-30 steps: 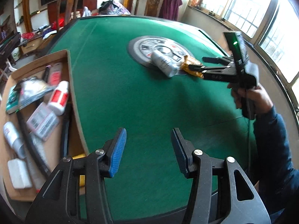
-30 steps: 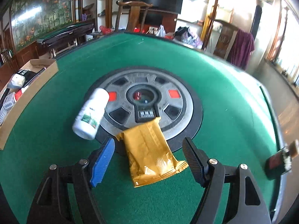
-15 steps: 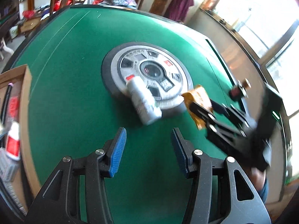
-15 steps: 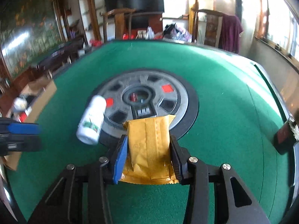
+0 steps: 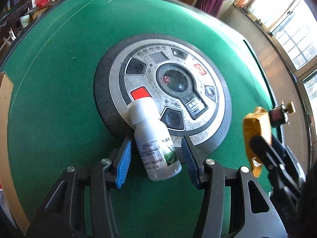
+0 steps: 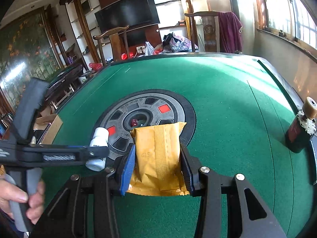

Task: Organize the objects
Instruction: 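Grasp the white bottle with the left gripper, then carry the white bottle and the gold snack pack over the tray with both grippers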

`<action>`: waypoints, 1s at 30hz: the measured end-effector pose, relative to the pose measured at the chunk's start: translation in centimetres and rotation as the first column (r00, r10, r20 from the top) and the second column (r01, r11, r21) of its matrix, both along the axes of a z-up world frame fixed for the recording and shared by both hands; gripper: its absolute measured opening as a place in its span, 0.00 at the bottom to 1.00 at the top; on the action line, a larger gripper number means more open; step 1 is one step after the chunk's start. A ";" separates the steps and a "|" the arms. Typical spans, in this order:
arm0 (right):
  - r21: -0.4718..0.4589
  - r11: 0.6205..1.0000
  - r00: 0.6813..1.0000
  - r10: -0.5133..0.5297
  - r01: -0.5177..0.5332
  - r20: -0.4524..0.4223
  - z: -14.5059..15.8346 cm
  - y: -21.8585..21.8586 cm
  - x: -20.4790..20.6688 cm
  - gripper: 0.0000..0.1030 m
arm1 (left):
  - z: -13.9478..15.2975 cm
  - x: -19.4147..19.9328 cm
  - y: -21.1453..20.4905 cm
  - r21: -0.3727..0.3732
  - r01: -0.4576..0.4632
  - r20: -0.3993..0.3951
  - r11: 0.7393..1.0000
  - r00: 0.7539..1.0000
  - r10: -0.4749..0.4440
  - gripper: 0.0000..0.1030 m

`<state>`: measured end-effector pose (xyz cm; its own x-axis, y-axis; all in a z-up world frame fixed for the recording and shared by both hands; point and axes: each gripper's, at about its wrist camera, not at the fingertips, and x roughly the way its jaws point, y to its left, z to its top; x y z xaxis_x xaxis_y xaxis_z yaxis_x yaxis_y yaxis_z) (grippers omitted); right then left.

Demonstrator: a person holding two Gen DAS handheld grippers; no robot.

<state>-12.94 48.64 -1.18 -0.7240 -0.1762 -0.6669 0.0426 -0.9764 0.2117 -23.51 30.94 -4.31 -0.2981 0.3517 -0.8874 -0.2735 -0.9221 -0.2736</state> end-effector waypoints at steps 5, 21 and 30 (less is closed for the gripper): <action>-0.009 1.000 1.000 0.002 -0.002 -0.003 0.1 -0.1 0.0 0.43 | -0.1 0.4 -0.4 -0.022 0.012 -0.062 1.000 0.998 -0.014 0.37; 0.047 0.994 0.995 0.099 -0.101 0.033 -1.3 -3.9 -0.2 0.42 | -0.8 7.3 -3.6 -0.030 0.060 -0.214 0.998 0.975 -0.065 0.33; 0.097 0.981 0.985 0.166 -0.169 0.043 -2.1 -6.8 0.2 0.42 | 0.0 8.7 -4.5 -0.044 0.045 -0.285 0.998 0.957 -0.055 0.33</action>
